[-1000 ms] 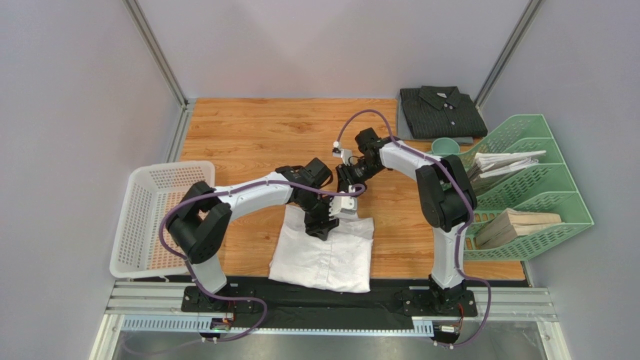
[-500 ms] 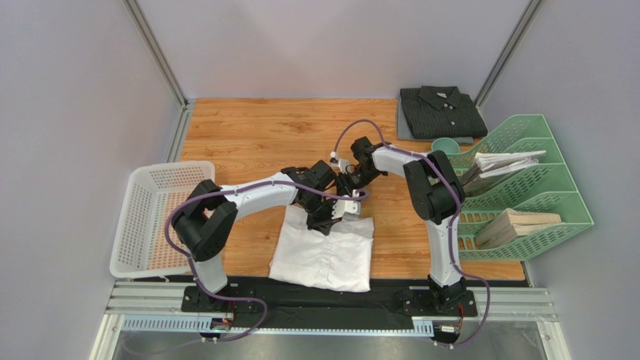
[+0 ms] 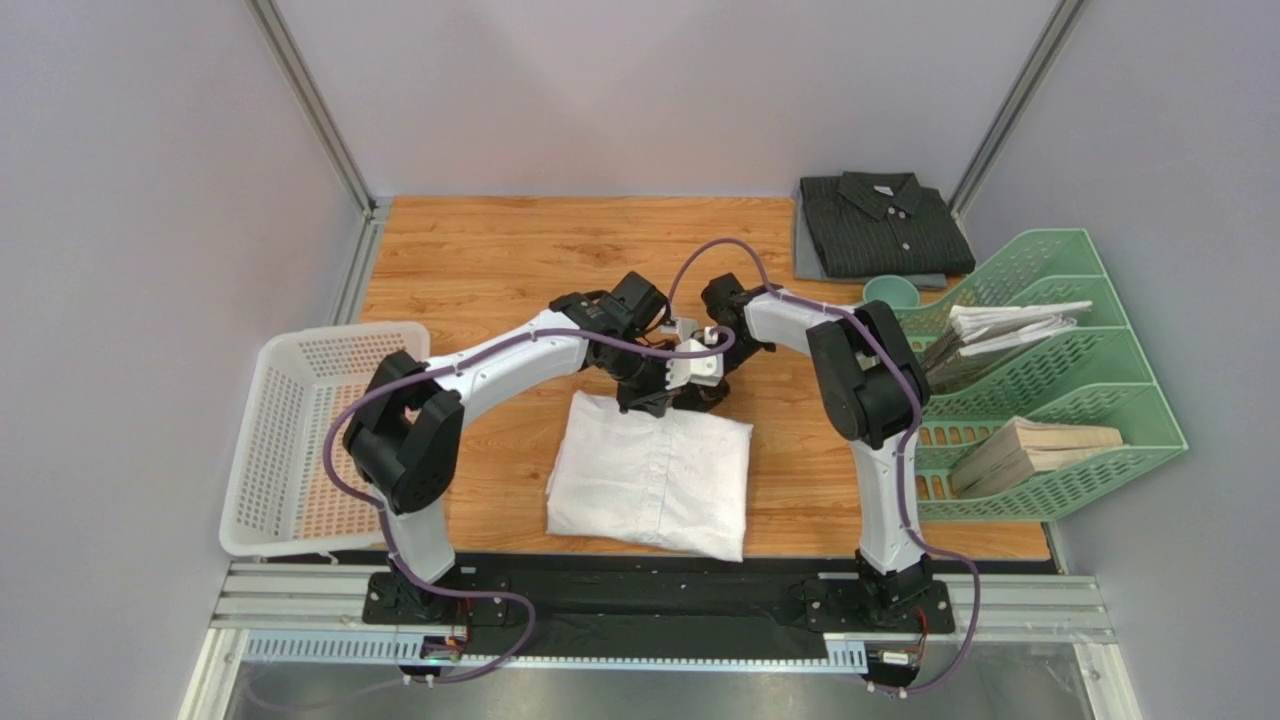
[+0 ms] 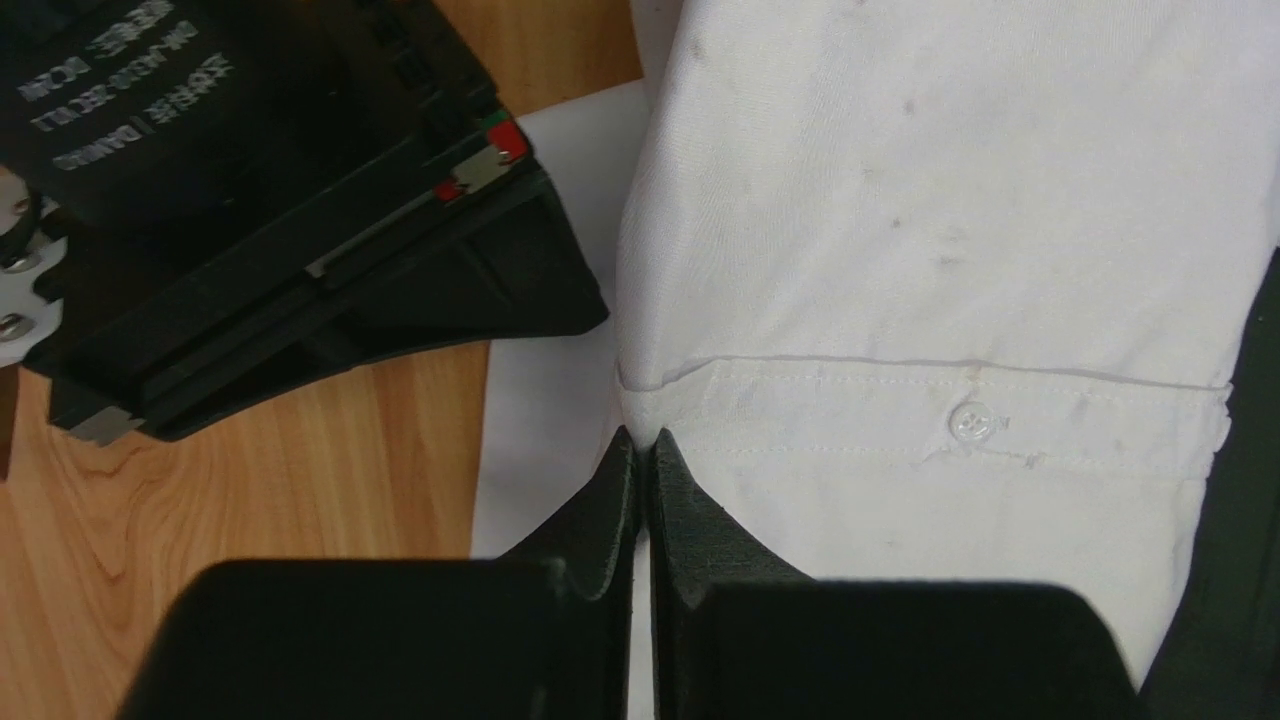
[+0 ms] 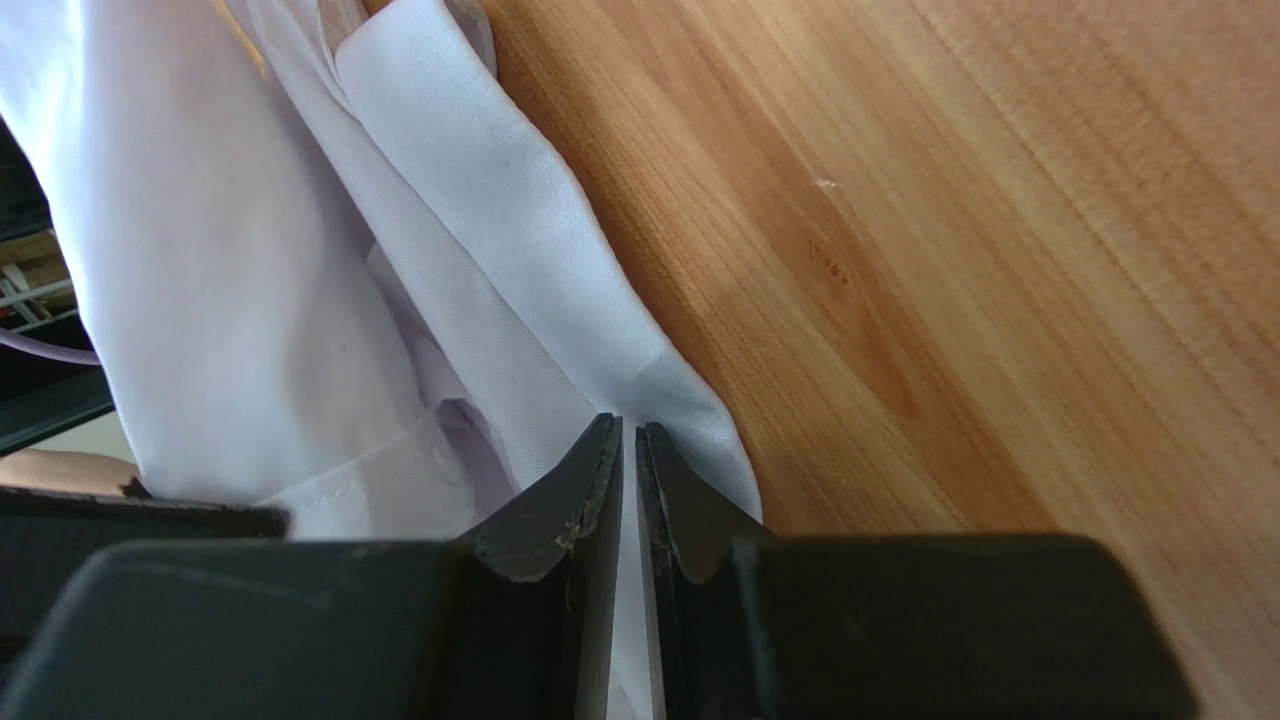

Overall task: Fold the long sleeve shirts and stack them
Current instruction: Fold the shirt

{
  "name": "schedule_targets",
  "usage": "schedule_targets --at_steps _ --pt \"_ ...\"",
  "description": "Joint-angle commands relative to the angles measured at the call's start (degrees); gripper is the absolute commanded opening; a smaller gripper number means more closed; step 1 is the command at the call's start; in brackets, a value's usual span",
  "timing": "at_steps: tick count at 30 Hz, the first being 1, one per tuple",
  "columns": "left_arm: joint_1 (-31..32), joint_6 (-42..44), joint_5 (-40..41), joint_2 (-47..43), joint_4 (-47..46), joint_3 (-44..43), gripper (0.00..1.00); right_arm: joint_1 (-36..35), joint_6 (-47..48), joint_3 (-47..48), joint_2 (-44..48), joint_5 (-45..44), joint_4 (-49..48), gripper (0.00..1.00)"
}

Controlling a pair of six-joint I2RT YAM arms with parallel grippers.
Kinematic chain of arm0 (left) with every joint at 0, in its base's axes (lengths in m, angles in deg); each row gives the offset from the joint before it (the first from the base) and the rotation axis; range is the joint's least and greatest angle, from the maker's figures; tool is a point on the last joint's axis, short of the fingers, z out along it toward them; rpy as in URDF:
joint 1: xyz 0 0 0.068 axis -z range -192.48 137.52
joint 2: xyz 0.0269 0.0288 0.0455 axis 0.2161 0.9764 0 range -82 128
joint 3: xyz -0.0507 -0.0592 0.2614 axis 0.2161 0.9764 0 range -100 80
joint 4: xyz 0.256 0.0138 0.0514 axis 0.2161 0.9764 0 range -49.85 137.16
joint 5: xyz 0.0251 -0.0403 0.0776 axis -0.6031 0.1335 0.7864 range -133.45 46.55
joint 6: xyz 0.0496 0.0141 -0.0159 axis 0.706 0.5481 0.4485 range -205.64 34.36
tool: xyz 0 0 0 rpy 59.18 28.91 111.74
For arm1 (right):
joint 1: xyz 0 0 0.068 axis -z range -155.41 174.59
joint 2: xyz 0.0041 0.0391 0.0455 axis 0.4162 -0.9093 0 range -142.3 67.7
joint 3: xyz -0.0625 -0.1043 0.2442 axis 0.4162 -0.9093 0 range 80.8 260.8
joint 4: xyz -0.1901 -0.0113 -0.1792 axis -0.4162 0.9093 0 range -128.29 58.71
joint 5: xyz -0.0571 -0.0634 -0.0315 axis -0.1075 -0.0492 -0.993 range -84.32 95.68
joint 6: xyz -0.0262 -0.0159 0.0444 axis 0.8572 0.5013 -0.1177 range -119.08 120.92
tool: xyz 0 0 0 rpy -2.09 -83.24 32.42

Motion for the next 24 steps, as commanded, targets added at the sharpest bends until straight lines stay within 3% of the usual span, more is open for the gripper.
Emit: schedule_targets --at_steps 1,7,11,17,21,24 --pt "-1.3 2.0 0.4 2.7 -1.8 -3.8 0.0 0.0 1.9 1.9 -0.1 -0.9 0.1 0.16" --pt "-1.3 2.5 0.5 5.6 -2.9 -5.3 0.0 0.3 2.7 4.4 -0.5 -2.1 1.5 0.17" --pt "-2.0 0.5 1.1 4.3 -1.7 -5.3 0.26 2.3 4.7 9.1 -0.2 -5.6 5.3 0.22" --pt "-11.0 -6.3 -4.8 -4.3 1.5 -0.7 0.56 7.1 9.3 14.3 6.3 -7.5 13.8 0.43" --pt "-17.0 -15.2 -7.7 -6.8 3.5 2.1 0.66 8.2 12.3 6.2 16.1 -7.4 14.7 0.56" --pt "-20.4 -23.1 -11.0 -7.9 2.4 5.8 0.68 8.2 13.0 -1.1 20.2 -7.8 14.5 0.57"
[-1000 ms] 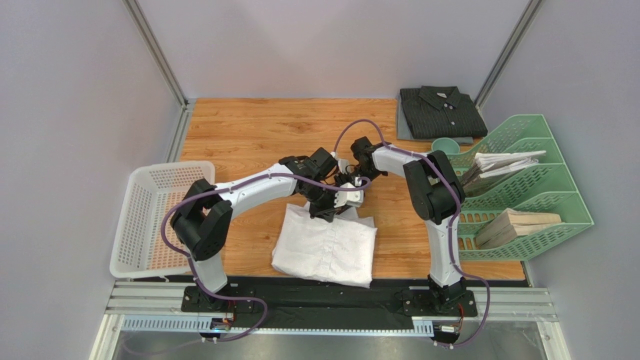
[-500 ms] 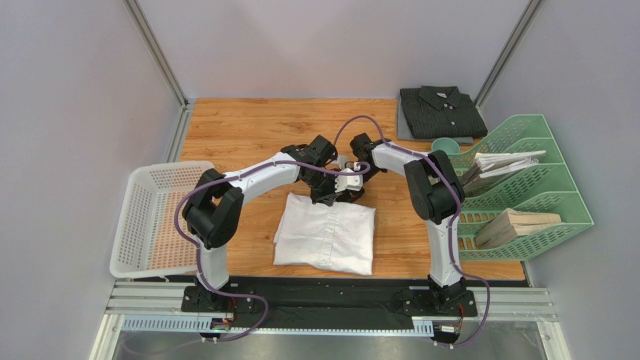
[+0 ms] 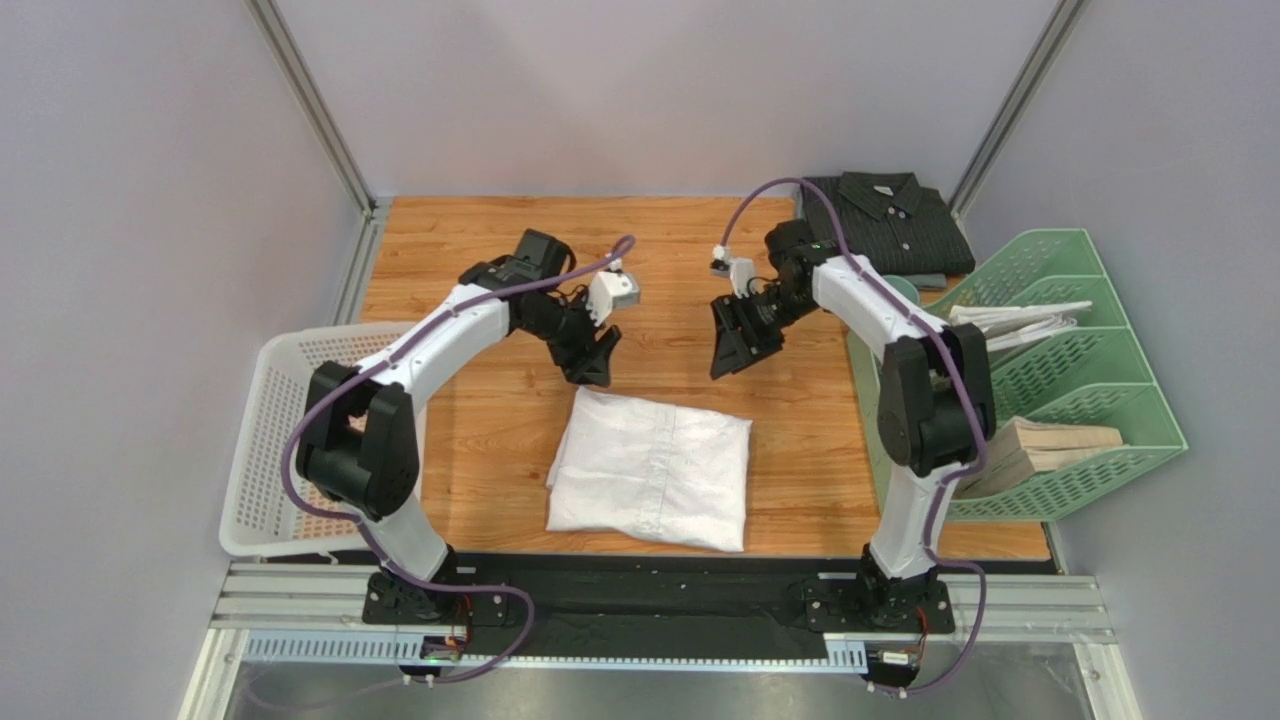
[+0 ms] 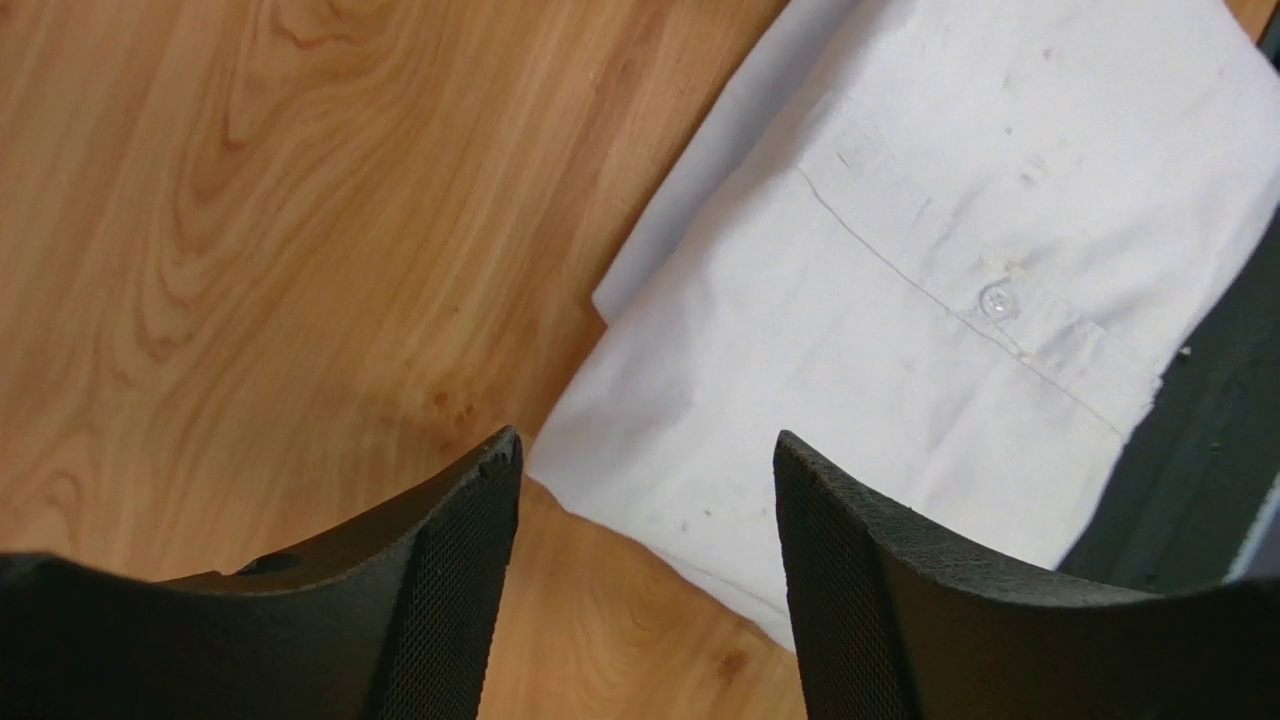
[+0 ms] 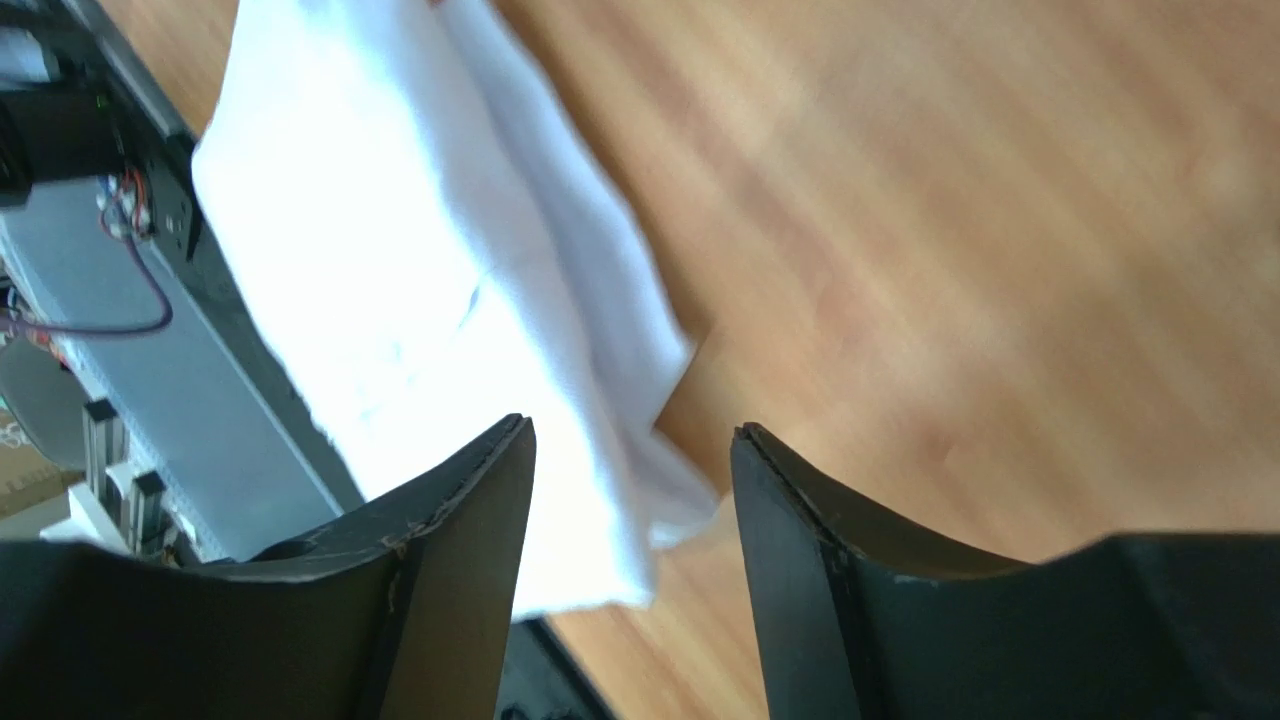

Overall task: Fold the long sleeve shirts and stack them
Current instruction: Fold the shirt

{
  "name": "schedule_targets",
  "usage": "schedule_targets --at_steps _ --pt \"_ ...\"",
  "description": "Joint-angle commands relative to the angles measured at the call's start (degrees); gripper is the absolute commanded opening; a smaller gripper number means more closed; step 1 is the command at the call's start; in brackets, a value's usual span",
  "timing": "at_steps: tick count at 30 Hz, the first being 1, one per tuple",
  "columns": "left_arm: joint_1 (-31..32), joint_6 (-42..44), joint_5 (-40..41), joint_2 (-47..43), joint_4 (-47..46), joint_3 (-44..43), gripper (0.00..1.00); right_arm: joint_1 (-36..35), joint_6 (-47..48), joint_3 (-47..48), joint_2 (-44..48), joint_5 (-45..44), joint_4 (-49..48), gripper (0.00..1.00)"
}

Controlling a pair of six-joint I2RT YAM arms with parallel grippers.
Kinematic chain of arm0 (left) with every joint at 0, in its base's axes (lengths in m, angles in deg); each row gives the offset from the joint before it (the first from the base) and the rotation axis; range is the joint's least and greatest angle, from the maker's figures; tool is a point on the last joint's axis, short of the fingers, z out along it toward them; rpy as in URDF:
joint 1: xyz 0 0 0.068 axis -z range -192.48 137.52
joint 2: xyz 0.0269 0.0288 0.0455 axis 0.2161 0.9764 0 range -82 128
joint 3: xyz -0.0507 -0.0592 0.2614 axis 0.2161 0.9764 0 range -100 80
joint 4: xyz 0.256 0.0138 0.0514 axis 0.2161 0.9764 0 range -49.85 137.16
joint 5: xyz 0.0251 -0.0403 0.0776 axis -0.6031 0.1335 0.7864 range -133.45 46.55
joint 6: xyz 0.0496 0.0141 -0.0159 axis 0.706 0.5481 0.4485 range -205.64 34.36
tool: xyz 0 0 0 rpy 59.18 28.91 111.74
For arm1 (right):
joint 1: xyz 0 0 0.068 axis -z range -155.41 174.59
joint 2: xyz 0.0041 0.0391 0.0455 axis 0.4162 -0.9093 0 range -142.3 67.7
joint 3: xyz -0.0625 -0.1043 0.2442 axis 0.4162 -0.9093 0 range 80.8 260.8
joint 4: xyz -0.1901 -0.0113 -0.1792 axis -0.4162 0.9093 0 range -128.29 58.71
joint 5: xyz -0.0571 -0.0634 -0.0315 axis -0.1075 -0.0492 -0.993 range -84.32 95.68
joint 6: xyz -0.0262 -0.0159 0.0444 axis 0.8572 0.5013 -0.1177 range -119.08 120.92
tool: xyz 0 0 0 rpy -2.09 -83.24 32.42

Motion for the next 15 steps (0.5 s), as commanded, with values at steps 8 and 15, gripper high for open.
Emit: schedule_targets --at_steps 8,15 --pt "-7.3 -21.2 -9.6 -2.3 -3.6 11.8 0.72 -0.9 3.1 -18.1 11.1 -1.6 -2.9 0.58" --pt "-7.9 -23.9 -9.6 0.3 -5.2 14.4 0.69 -0.9 2.6 -18.9 7.4 -3.5 -6.0 0.53"
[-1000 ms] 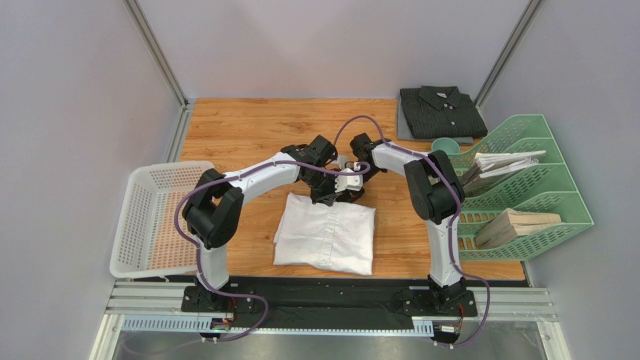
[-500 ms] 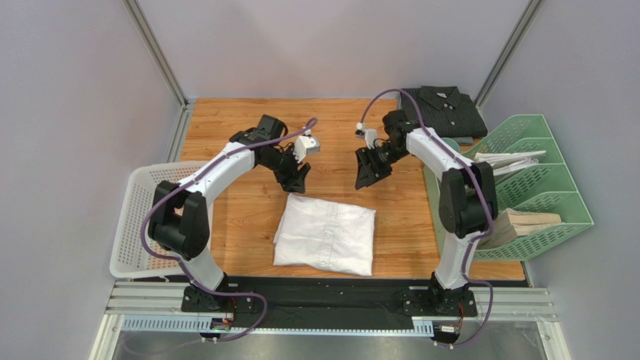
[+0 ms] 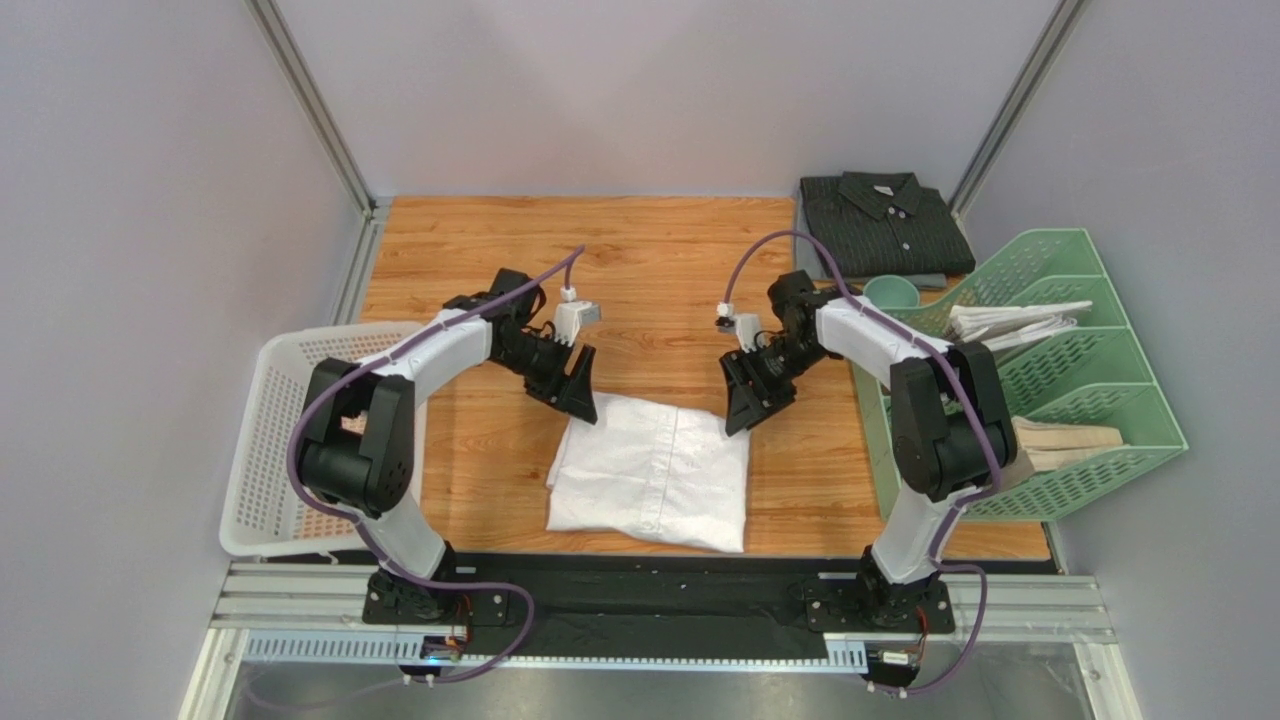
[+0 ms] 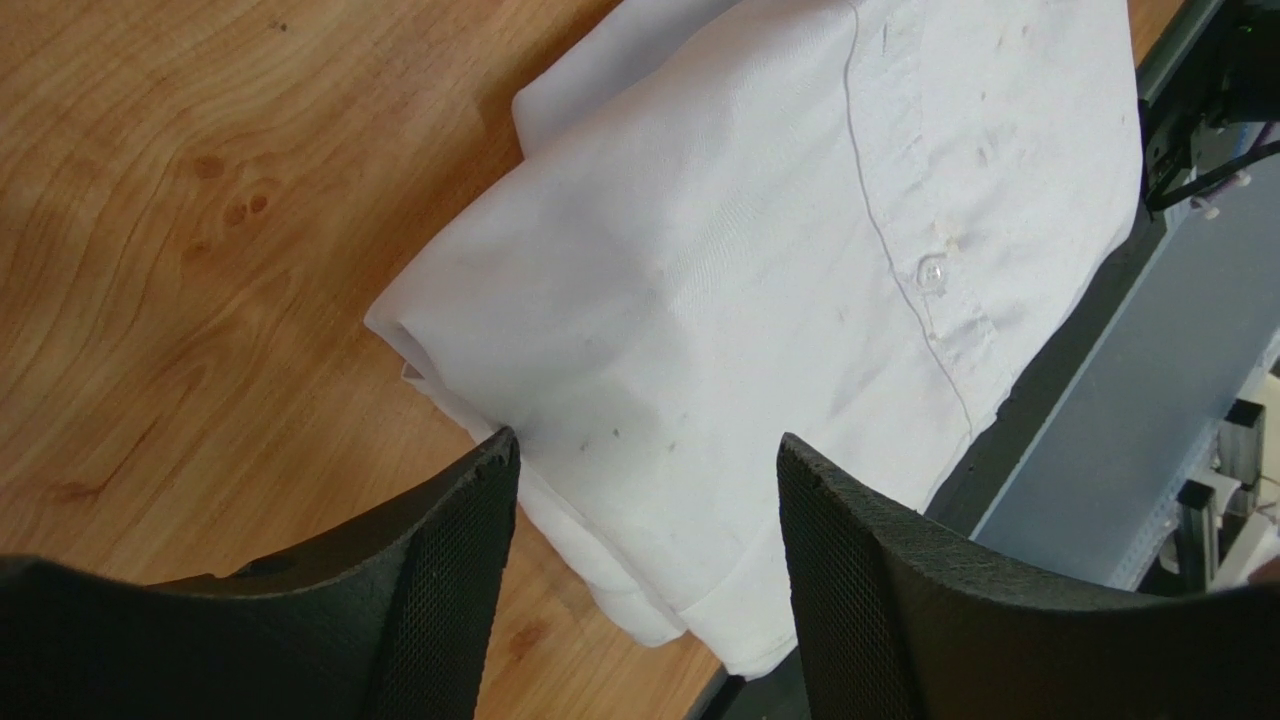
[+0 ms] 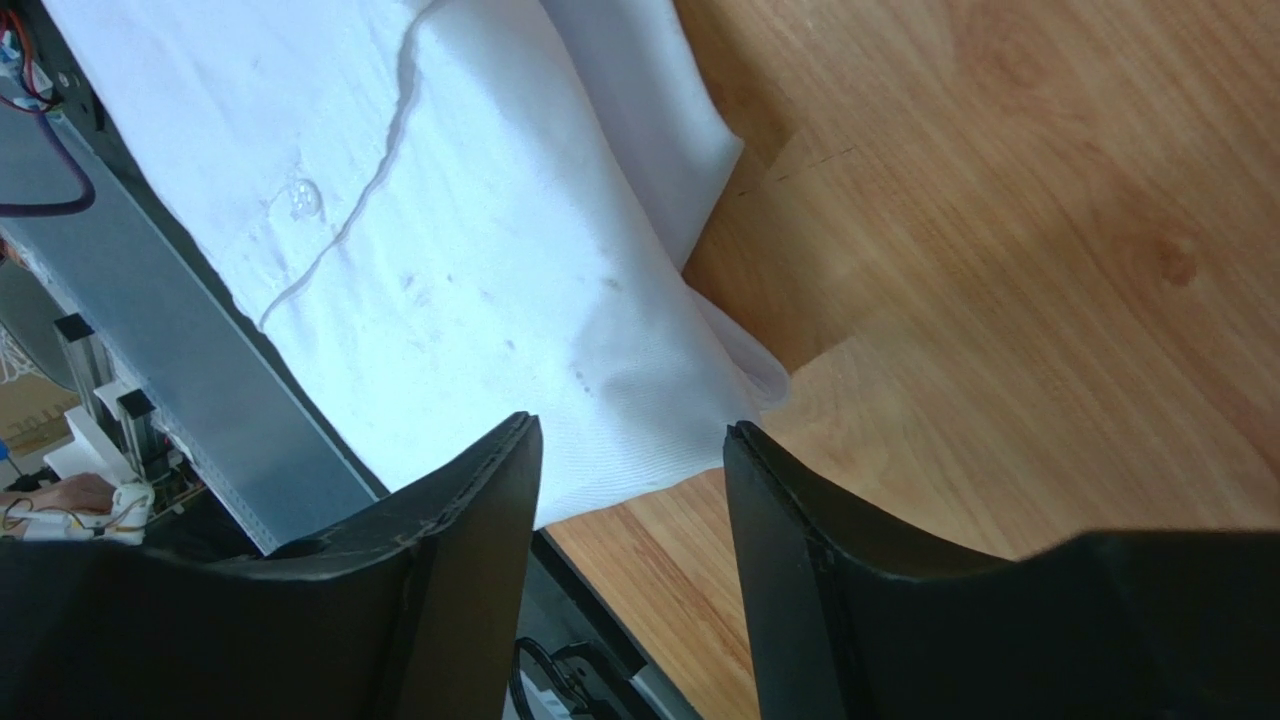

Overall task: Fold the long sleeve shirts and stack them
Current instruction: Fold the shirt

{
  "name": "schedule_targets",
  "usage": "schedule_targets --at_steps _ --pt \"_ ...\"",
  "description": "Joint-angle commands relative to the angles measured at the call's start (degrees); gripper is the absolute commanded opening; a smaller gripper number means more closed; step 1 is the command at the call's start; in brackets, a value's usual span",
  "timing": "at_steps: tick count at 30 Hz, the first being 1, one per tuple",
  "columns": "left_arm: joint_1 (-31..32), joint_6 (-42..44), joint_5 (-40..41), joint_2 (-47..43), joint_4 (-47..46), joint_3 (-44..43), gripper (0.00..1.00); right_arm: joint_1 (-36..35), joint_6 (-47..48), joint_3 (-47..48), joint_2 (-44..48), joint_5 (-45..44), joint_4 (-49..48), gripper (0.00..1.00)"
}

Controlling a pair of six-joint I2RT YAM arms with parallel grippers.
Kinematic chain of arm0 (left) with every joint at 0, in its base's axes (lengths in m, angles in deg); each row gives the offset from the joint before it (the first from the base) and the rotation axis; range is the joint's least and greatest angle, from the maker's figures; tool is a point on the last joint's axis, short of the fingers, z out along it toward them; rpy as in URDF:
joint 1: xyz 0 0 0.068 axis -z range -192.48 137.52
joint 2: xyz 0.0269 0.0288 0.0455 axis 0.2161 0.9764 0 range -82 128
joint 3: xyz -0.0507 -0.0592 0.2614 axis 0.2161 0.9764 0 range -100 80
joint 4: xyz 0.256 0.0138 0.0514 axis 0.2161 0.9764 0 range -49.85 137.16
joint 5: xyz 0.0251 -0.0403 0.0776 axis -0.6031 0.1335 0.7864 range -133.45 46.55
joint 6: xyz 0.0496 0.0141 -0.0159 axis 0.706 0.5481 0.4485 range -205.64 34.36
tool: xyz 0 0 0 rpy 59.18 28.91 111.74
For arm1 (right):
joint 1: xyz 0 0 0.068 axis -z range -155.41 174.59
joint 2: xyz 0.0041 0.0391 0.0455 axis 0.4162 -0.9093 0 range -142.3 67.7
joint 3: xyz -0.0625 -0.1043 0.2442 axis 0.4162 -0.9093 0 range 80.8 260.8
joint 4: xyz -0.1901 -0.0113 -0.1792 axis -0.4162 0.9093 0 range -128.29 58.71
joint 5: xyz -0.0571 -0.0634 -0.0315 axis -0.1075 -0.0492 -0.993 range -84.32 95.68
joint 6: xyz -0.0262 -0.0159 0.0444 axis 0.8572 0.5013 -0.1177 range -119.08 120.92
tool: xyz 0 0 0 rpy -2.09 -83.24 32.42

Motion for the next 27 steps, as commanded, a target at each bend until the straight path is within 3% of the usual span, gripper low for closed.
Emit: schedule_targets --at_steps 1,7,8,9,10,11,12,16,17,18,20,21,25,27 --pt "-0.4 -3.6 -3.8 3.5 -1.8 0.1 0.66 0.1 0.6 0.9 -2.4 -1.3 -4.3 0.51" --pt "-1.8 -4.7 -6.0 9.7 -2.4 -2.0 0.38 0.0 -1.0 5.2 -7.4 -3.2 -6.2 0.36" --pt "-2.3 -4.9 -6.5 10.5 -2.4 -2.4 0.32 0.1 -1.5 5.9 -8.1 -3.3 -6.3 0.28" --pt "-2.8 -5.0 -7.1 11.5 -2.5 -2.7 0.18 0.1 -2.2 6.6 -8.7 -3.5 -6.5 0.22" --pt "-3.9 -5.0 -8.5 11.9 -2.9 -3.3 0.1 0.1 -2.4 7.8 -9.6 -3.4 -6.4 0.18" --pt "-4.4 -5.0 -9.3 12.2 -3.2 -3.7 0.04 0.1 -2.5 8.7 -9.8 -3.2 -6.4 0.08" --pt "-5.0 -5.6 -10.1 12.6 -3.8 -4.1 0.0 0.1 -2.9 9.3 -10.0 -3.6 -6.7 0.04" --pt "-7.4 -6.8 -13.4 12.4 -3.9 -5.5 0.0 0.4 -5.2 14.6 -10.3 -5.2 -7.0 0.01" --pt "-7.6 -6.6 -13.6 12.3 -3.4 -5.6 0.02 0.4 -5.6 15.4 -10.1 -4.8 -5.7 0.12" --pt "-7.7 -6.4 -13.7 11.4 -2.0 -5.7 0.15 0.6 -6.0 15.9 -9.8 -4.3 -4.8 0.19" --pt "-8.5 -6.6 -14.8 9.1 -1.8 -4.1 0.29 0.9 -7.6 14.1 -7.0 -2.5 -3.4 0.37" --pt "-8.6 -6.6 -15.1 5.5 -2.3 -2.1 0.35 1.6 -8.2 12.8 -5.2 -1.7 -3.2 0.38" --pt "-8.4 -6.0 -15.2 -4.9 -5.7 2.2 0.4 6.4 -12.7 3.4 3.3 4.2 -4.0 0.38" --pt "-6.3 -5.4 -11.5 -8.3 -6.0 2.8 0.42 10.2 -16.7 -3.8 8.1 7.2 -6.2 0.35"
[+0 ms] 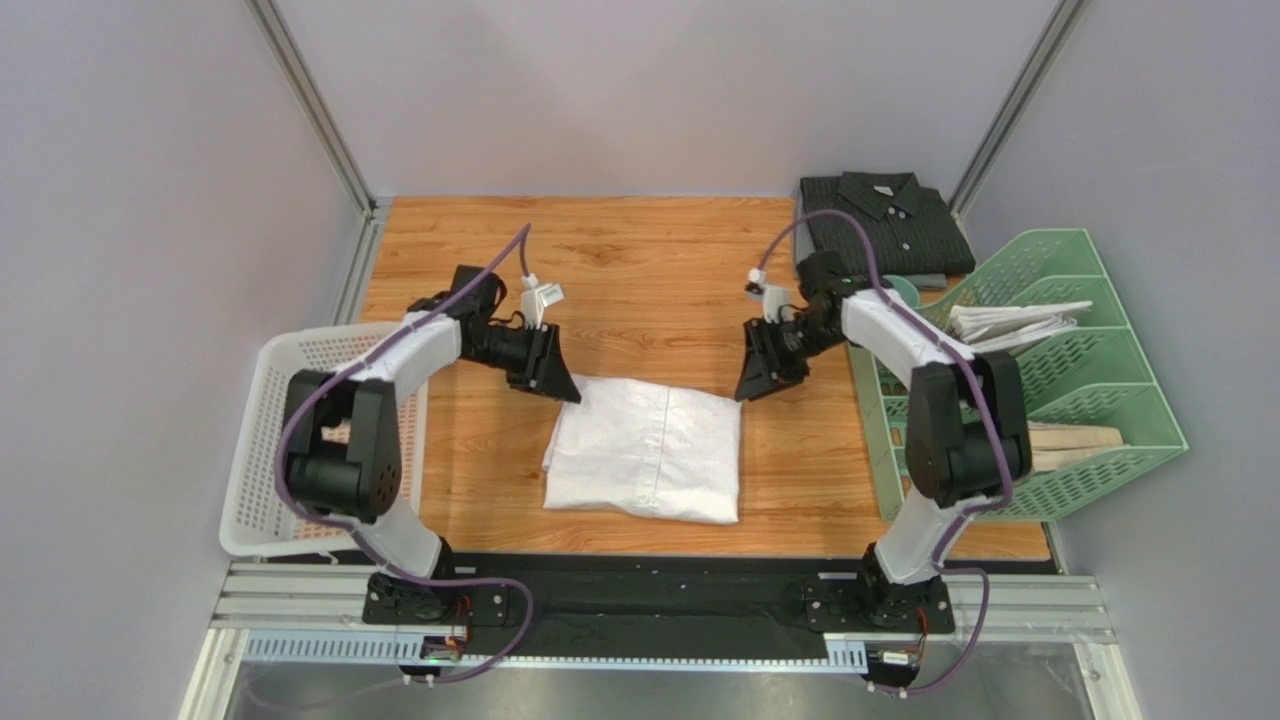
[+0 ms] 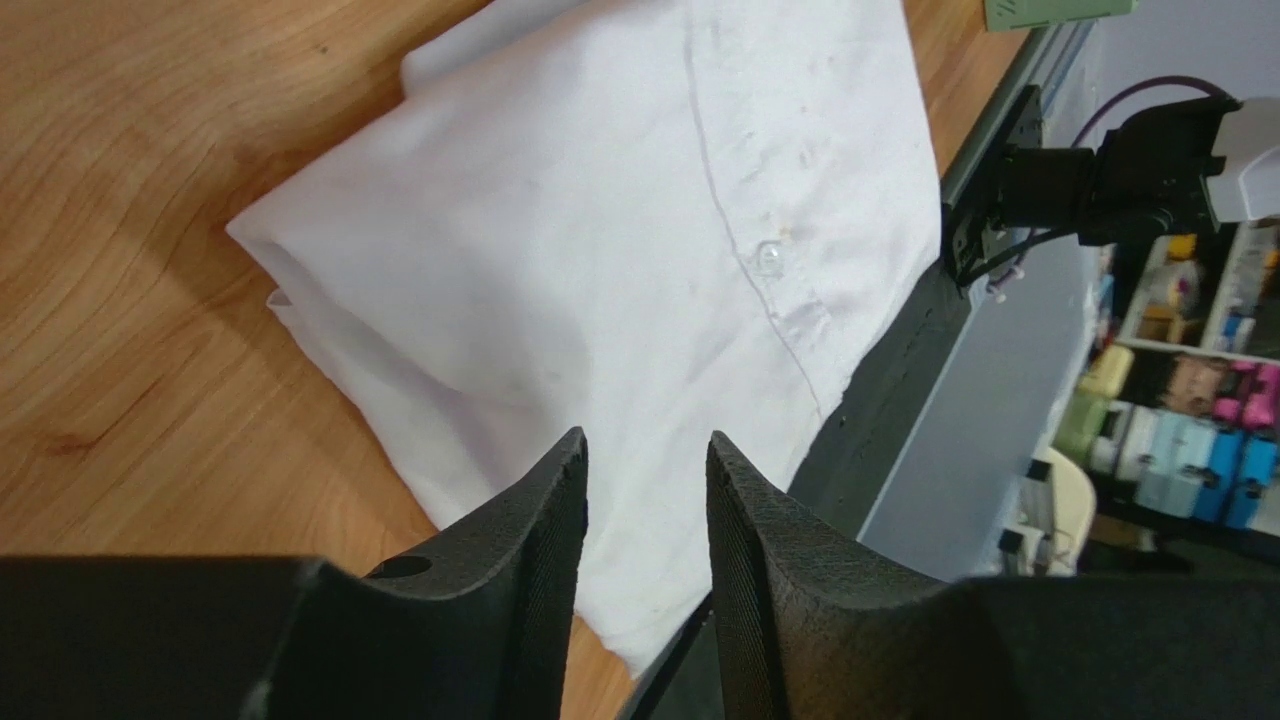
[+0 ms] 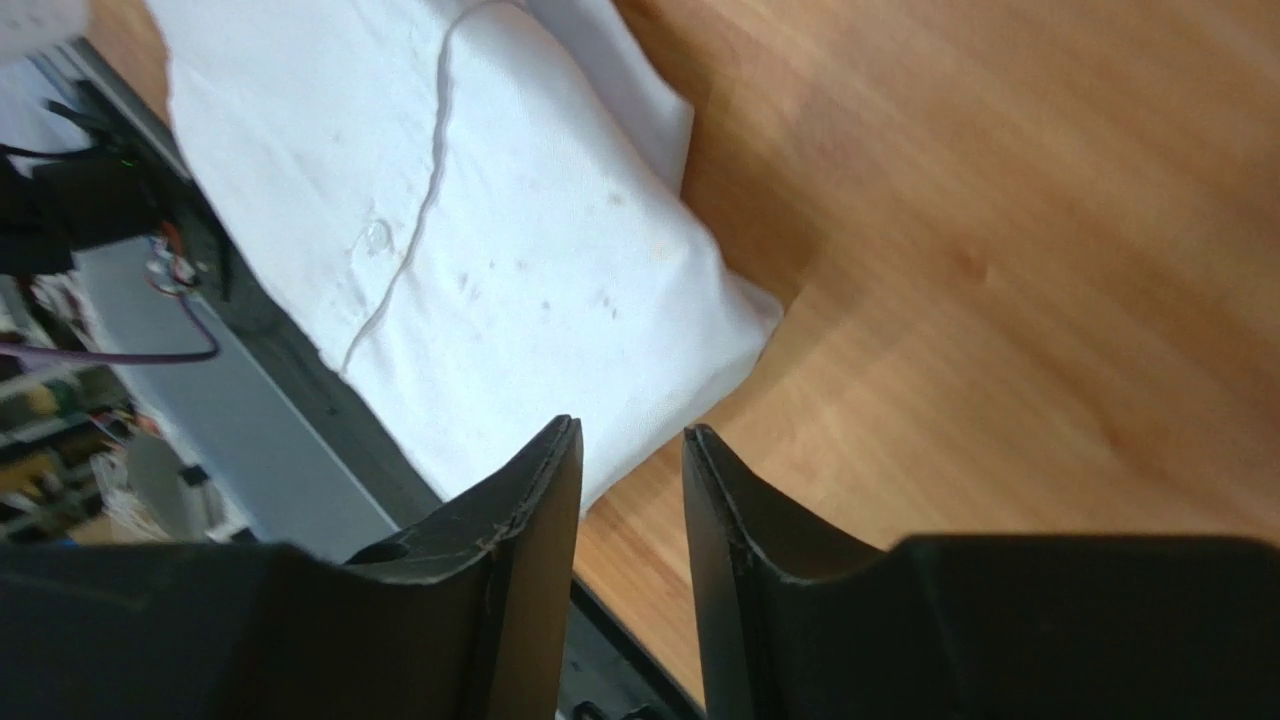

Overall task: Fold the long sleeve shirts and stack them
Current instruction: Fold the shirt

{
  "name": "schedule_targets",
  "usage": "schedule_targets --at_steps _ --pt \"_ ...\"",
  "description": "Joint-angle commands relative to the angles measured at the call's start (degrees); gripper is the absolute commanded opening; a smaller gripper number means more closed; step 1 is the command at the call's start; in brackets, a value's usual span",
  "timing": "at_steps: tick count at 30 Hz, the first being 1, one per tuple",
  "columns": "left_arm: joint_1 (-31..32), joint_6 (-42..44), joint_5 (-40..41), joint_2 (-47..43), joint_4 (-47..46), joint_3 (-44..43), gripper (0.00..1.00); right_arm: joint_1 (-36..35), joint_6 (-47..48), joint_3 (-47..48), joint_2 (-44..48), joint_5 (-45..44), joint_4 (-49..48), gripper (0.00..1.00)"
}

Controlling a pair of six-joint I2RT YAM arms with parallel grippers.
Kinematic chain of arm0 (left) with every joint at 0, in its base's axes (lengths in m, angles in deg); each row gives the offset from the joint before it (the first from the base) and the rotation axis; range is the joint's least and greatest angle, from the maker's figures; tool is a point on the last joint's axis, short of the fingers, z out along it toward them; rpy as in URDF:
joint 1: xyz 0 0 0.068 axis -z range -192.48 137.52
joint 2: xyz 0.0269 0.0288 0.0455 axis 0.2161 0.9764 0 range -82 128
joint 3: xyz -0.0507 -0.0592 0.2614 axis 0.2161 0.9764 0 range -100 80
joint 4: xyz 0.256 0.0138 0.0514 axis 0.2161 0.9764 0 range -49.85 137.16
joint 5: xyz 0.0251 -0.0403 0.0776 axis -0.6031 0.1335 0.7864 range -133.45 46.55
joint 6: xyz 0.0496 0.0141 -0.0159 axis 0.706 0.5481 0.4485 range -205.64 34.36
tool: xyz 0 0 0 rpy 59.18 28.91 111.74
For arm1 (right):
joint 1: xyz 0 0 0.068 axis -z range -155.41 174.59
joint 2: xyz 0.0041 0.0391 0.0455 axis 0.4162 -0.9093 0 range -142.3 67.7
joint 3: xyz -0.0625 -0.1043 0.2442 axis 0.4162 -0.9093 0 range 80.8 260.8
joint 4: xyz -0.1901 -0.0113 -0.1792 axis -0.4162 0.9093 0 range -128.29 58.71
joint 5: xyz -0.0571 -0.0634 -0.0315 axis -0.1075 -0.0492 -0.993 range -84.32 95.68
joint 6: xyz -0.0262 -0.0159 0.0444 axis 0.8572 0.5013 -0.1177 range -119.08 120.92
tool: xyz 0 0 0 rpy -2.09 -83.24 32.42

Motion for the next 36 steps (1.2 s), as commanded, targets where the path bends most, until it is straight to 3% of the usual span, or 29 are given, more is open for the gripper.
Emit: schedule_targets --at_steps 1,4,8,15,24,31,36 --pt "2.9 1.1 1.9 -10.2 -2.8 1.0 0.42 7.3 -7.5 -10.6 10.4 7.3 -2.0 0.31" --pt "5.3 -0.1 4.8 -9.1 -2.3 1.1 0.41 8.6 -10.2 -16.9 14.4 5.1 -5.2 0.21" --pt "5.8 -2.0 2.3 -4.9 -3.3 1.2 0.4 8.4 -12.9 -23.0 14.6 8.2 -10.2 0.12" --pt "7.4 -2.1 7.3 -6.2 -3.6 2.5 0.41 5.3 -16.2 -23.5 10.1 12.2 -12.9 0.13" --pt "5.8 -1.4 4.2 -5.7 -2.4 2.2 0.44 4.6 -18.0 -24.6 5.4 15.5 -14.3 0.13" --pt "5.7 -0.8 4.3 -7.0 -2.2 3.9 0.45 1.7 -19.2 -25.1 5.1 15.6 -16.6 0.23" --pt "5.7 -0.8 3.8 -6.2 -1.1 2.3 0.45 1.5 -17.7 -24.4 4.4 13.4 -14.1 0.18"
